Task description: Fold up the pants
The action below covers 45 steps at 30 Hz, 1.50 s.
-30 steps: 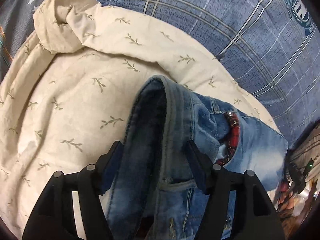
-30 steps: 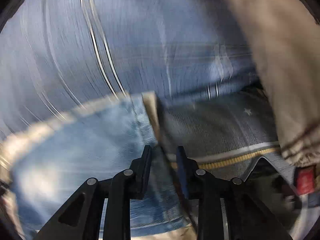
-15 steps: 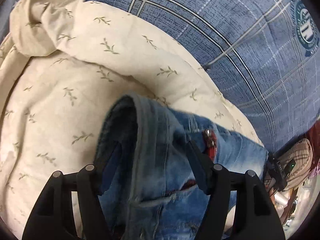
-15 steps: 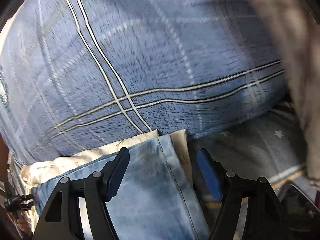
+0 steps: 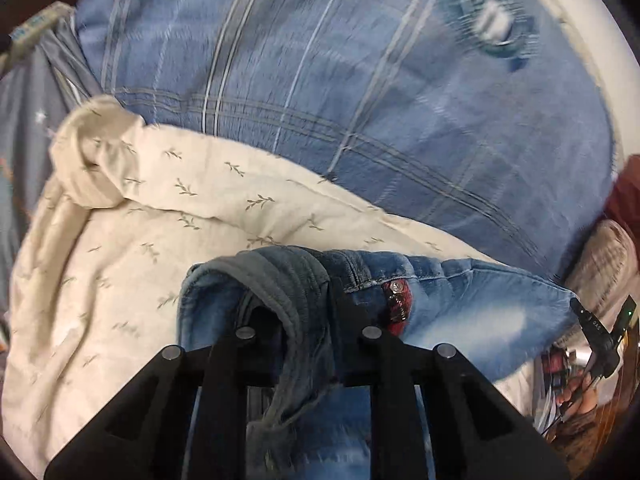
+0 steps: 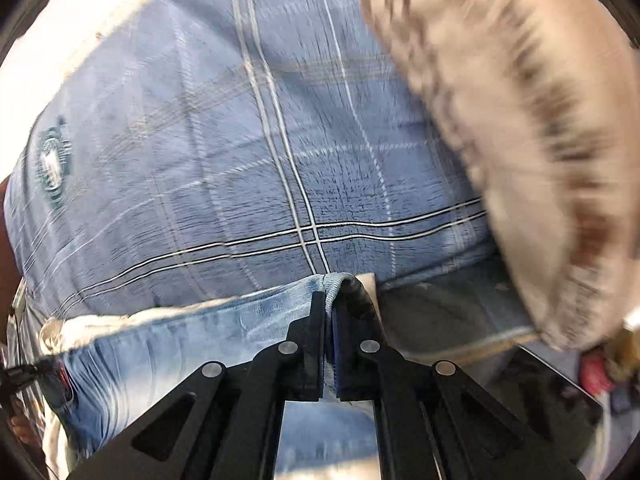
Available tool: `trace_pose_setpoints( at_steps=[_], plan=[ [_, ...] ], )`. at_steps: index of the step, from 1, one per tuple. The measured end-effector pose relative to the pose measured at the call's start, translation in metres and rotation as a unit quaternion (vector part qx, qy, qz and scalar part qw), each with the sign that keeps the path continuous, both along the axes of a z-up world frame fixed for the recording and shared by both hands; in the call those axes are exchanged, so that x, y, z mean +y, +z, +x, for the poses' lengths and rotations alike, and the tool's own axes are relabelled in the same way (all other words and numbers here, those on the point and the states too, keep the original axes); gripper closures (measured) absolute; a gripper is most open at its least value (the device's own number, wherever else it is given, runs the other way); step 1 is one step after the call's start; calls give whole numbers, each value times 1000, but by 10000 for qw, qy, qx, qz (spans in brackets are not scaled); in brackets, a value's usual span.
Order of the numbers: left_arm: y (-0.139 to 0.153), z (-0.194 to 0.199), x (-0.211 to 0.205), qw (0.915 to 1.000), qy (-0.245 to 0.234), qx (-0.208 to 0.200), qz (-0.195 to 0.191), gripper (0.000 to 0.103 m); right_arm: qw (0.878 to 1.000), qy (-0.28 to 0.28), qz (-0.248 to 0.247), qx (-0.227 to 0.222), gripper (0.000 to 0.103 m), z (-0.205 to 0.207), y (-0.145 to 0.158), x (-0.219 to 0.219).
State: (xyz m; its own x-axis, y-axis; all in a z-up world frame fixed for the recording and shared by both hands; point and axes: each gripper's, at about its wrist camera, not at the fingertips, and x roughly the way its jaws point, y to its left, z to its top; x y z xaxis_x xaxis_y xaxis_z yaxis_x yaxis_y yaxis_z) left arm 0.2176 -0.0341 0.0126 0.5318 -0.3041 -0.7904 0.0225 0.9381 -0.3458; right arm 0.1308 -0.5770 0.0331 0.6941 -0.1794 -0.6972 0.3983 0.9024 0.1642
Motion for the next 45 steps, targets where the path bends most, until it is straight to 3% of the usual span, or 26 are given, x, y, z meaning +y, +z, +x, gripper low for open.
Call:
trace_pose_setpoints(
  at_steps=[4, 7, 9, 13, 15, 17, 20, 21, 24, 25, 29, 33, 35, 38, 39, 40, 41, 42, 43, 45],
  plan=[
    [24, -44, 7, 9991, -160, -366, -104, 87, 9991, -105, 123, -396, 101, -67, 18, 11],
    [22, -78, 16, 9979, -290, -459, -339, 86, 9981, -270, 227, -508, 101, -119, 14, 14],
    [12, -106, 23, 9971, -392, -444, -485, 86, 9975, -423, 330, -465, 101, -144, -10, 15],
    [-37, -135, 32, 9961, -424, 157, -759, 85, 9951, -814, 568, 47, 100, -194, -61, 16],
    [-65, -141, 35, 9945, -445, 608, -726, 84, 9911, -1011, 775, 394, 94, -215, -89, 19],
    [-79, -151, 46, 9885, -527, 920, -1082, 80, 9893, -1139, 844, 338, 89, -234, -92, 25],
    [-67, -173, 64, 9850, -498, 846, -1420, 68, 9890, -1189, 877, 125, 83, -257, -79, 39],
    [-61, -181, 69, 9854, -388, 737, -1486, 63, 9886, -1145, 978, -25, 74, -262, -75, 46],
    [-47, -192, 73, 9810, -298, 568, -1833, 42, 9842, -799, 1501, -489, 44, -255, -59, 67],
    [-44, -193, 69, 9799, -328, 524, -1894, 34, 9812, -626, 1727, -587, 41, -250, -60, 75],
    [-51, -183, 48, 9796, -394, 672, -1853, 30, 9550, 216, 2866, -728, 41, -200, -70, 103],
    [-74, -160, 41, 9680, -166, 1162, -2218, 30, 9447, 265, 3244, -405, 38, -152, -90, 115],
    [-80, -155, 39, 9652, -78, 1240, -2300, 30, 9343, 215, 3550, -243, 38, -133, -104, 116],
    [-92, -137, 27, 9674, 42, 1363, -2134, 27, 9360, -19, 3520, -84, 38, -114, -119, 118],
    [-96, -131, 24, 9693, 100, 1399, -2022, 28, 9354, -92, 3535, -58, 44, -111, -123, 119],
    [-99, -125, 21, 9701, 123, 1429, -1960, 42, 9341, -95, 3567, -86, 69, -110, -125, 119],
    [-99, -120, 19, 9704, 112, 1450, -1928, 69, 9342, -29, 3567, -107, 86, -108, -125, 121],
    [-98, -117, 18, 9677, 34, 1509, -2021, 77, 9368, 27, 3495, -148, 95, -108, -118, 123],
    [-95, -117, 20, 9644, -14, 1551, -2143, 79, 9390, 99, 3425, -282, 95, -112, -110, 125],
    [-74, -125, 26, 9693, -51, 1205, -2142, 82, 9445, 273, 3230, -530, 99, -125, -88, 132]
  ],
)
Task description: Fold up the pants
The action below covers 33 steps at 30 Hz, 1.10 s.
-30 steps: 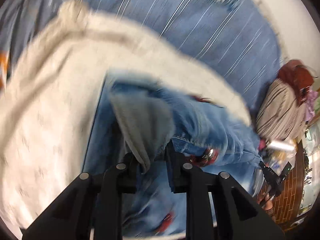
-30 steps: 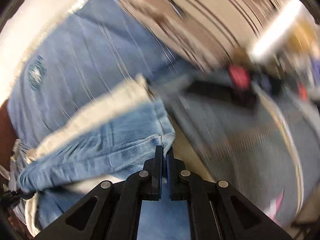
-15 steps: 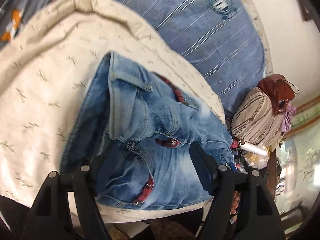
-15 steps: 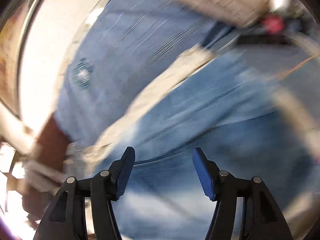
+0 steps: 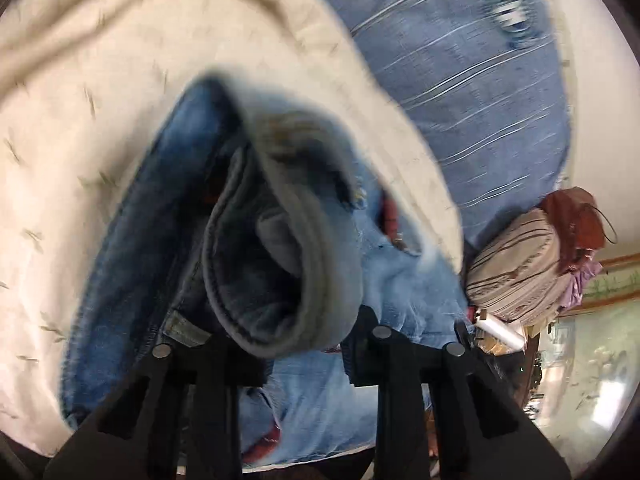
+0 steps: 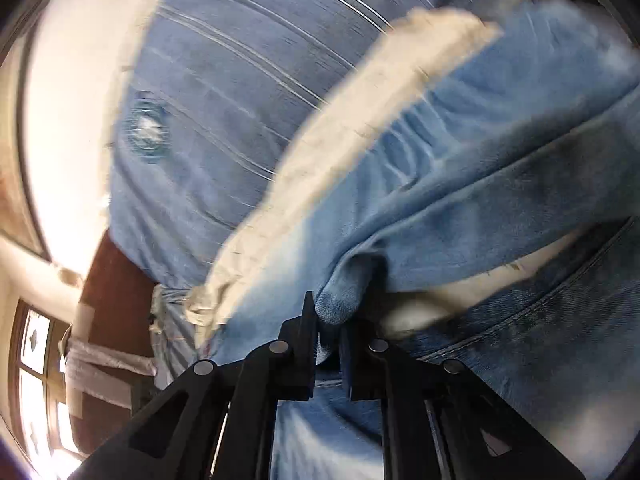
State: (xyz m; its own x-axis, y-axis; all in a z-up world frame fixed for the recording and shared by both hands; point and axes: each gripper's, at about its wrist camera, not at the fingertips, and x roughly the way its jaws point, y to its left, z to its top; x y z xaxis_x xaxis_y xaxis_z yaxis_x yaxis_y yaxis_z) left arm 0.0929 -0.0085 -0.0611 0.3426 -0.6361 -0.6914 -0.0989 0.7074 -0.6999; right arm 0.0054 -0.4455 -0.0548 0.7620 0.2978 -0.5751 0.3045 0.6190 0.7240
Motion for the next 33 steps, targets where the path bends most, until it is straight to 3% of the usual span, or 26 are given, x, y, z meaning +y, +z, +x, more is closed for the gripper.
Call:
trace_pose_setpoints(
  at_steps=[3, 5, 8, 10, 12, 14, 16, 18, 19, 21, 25, 27, 28, 29, 30, 33],
  plan=[
    [27, -26, 11, 9991, -127, -399, -109, 83, 9994, 149, -71, -320, 99, -36, 28, 9],
    [36, -49, 21, 9981, -226, -551, -137, 83, 9992, 238, -77, -300, 98, -61, 29, 17],
    [17, -76, 31, 9986, -233, -463, 43, 83, 9995, 248, -198, 22, 96, -89, 8, 25],
    [-14, -82, 31, 9990, -241, -117, 361, 83, 9986, 210, -48, 478, 94, -99, -31, 28],
    [-46, -83, 34, 9985, -227, 360, 332, 83, 9965, 106, 118, 825, 90, -101, -59, 30],
    [-46, -85, 40, 9990, -175, 367, 175, 82, 9970, 59, 178, 756, 89, -104, -60, 29],
    [-28, -91, 45, 9995, -174, 70, 242, 80, 9986, 32, 111, 524, 77, -110, -44, 25],
    [-11, -99, 49, 9993, -174, -279, 181, 64, 9993, -44, 37, 373, 60, -119, -32, 18],
    [-8, -100, 50, 9992, -182, -355, 88, 45, 9994, -40, 67, 349, 52, -121, -29, 16],
    [-4, -102, 47, 9988, -144, -459, -12, 30, 9991, 10, 341, 261, 48, -125, -31, 17],
    [-22, -86, 29, 9994, -240, -247, 103, 29, 9957, 410, 722, 401, 47, -106, -53, 40],
    [-31, -77, 20, 9995, -231, -75, 226, 30, 9942, 505, 817, 478, 47, -95, -61, 47],
    [-35, -72, 17, 9994, -217, 23, 255, 47, 9944, 453, 857, 428, 52, -90, -63, 48],
    [-37, -69, 16, 9995, -234, 121, 197, 67, 9943, 467, 900, 329, 63, -88, -61, 48],
    [-35, -68, 17, 9994, -299, 182, 54, 73, 9942, 544, 863, 328, 96, -87, -58, 50],
    [-15, -85, 21, 9986, -507, -58, 104, 77, 9958, 703, 562, 150, 98, -101, -35, 57]
  ],
)
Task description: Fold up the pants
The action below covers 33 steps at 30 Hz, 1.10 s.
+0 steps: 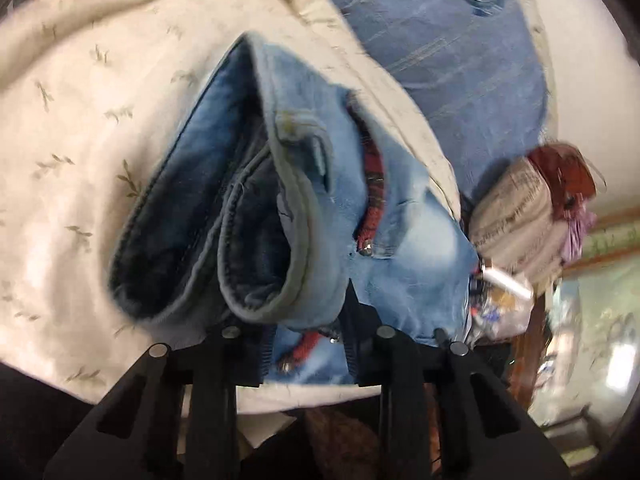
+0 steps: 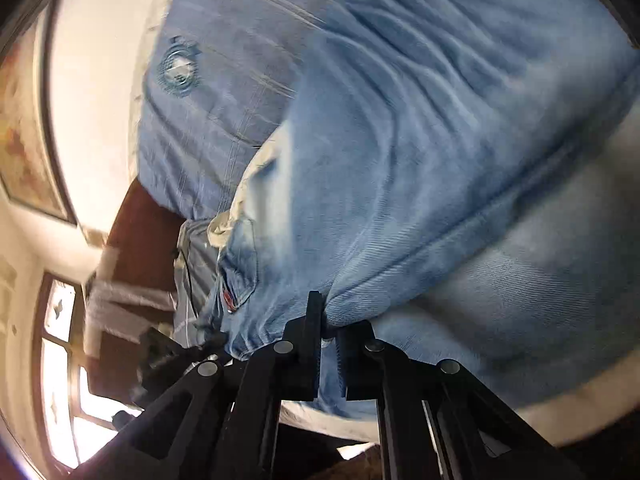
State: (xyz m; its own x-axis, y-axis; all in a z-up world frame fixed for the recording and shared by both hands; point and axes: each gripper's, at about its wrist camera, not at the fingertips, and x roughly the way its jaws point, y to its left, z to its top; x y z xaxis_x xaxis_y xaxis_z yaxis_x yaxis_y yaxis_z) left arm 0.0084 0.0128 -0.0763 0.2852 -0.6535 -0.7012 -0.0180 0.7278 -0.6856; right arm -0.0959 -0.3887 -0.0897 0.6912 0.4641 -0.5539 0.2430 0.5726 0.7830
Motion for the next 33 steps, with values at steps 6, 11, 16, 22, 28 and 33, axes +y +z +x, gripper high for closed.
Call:
trace_pose_setpoints(
  at_steps=[6, 11, 16, 22, 28, 33],
  plan=[
    [-31, -17, -4, 9979, -213, 329, 507, 75, 9966, 141, 98, 809, 93, -18, -45, 7],
    [-20, -17, 1, 9984, -235, 266, 436, 65, 9987, -377, 24, 343, 76, -42, -23, -23],
    [-16, -25, 2, 9989, -166, -138, 422, 42, 9791, -1981, -414, 205, 61, -94, -1, -108],
    [-33, -8, -14, 9976, -179, 111, 666, 63, 9683, -2452, -420, 247, 90, -87, -4, -157],
    [1, -24, -12, 9969, -311, -246, 686, 76, 9653, -2418, -937, -312, 100, -119, 40, -137],
    [-51, -19, -13, 9947, -391, 510, 805, 76, 9622, -2574, -423, 785, 94, -137, -30, -144]
  ],
)
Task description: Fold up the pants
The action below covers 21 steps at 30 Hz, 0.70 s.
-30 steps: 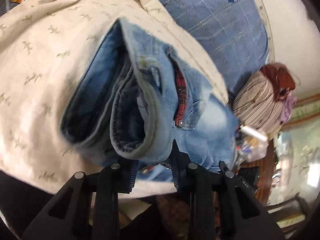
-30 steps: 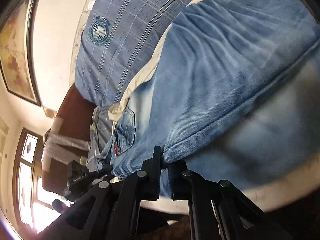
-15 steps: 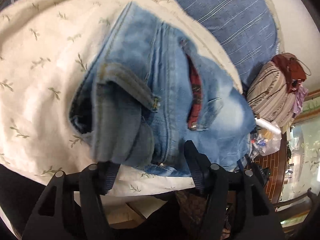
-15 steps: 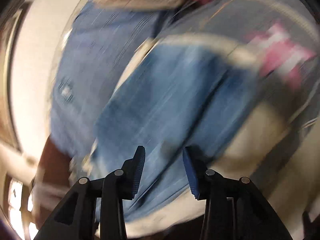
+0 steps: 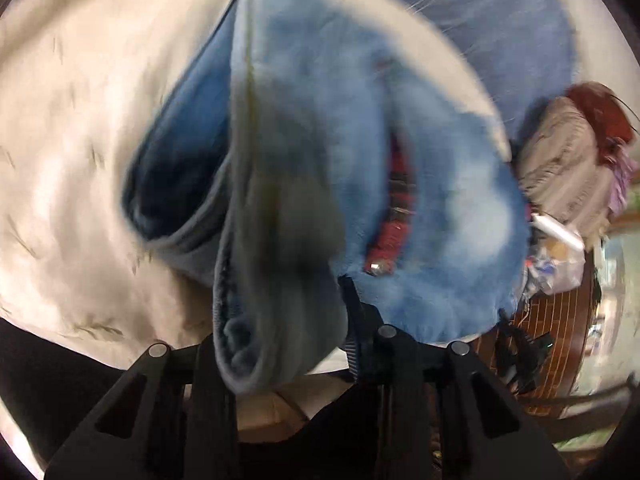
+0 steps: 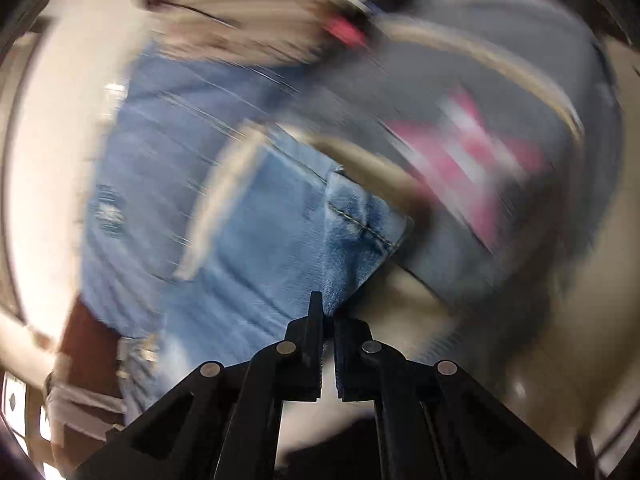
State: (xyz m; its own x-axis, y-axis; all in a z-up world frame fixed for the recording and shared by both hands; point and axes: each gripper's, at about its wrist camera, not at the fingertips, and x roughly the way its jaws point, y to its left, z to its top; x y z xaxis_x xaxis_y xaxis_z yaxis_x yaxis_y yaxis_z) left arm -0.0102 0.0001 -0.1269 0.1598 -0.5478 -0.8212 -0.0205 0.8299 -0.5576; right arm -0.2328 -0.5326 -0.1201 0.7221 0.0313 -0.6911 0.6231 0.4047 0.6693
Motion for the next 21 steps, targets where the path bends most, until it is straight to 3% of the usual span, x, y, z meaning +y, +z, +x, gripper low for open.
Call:
trace_pose_setpoints(
  at_steps=[1, 3, 6, 8, 9, 11, 12, 14, 17, 18, 21],
  plan=[
    [0, 0, 3, 10000, -4, -14, -70, 76, 9996, -179, 124, -161, 87, -7, -1, -1],
    [11, -2, 10, 9996, -238, -125, -117, 74, 9993, -372, 10, -44, 78, -15, 12, -5],
    [43, -18, 28, 9938, -816, -711, -270, 72, 9943, -756, -745, 12, 78, -26, 56, -7],
    [63, -24, 44, 9904, -832, -1062, -282, 69, 9887, -606, -1364, -133, 75, -14, 90, -1],
    [73, -20, 55, 9897, -723, -1201, -306, 67, 9867, -143, -1605, -213, 68, 9, 108, 9],
    [83, -4, 72, 9895, -353, -1387, -223, 45, 9817, 627, -1768, -334, 54, 53, 126, 29],
    [86, 9, 80, 9895, -82, -1441, -100, 43, 9753, 1190, -1812, -421, 50, 85, 132, 46],
    [85, 38, 88, 9922, 301, -1187, -240, 40, 9580, 2200, -1765, -512, 49, 153, 134, 86],
    [72, 65, 79, 9939, 452, -950, -345, 35, 9314, 3195, -1667, -505, 44, 232, 124, 139],
    [63, 72, 71, 9951, 472, -816, -287, 35, 9180, 3576, -1674, -373, 39, 268, 114, 161],
    [36, 89, 49, 9982, 322, -413, -305, 37, 8950, 4047, -1853, 285, 35, 330, 80, 198]
  ],
)
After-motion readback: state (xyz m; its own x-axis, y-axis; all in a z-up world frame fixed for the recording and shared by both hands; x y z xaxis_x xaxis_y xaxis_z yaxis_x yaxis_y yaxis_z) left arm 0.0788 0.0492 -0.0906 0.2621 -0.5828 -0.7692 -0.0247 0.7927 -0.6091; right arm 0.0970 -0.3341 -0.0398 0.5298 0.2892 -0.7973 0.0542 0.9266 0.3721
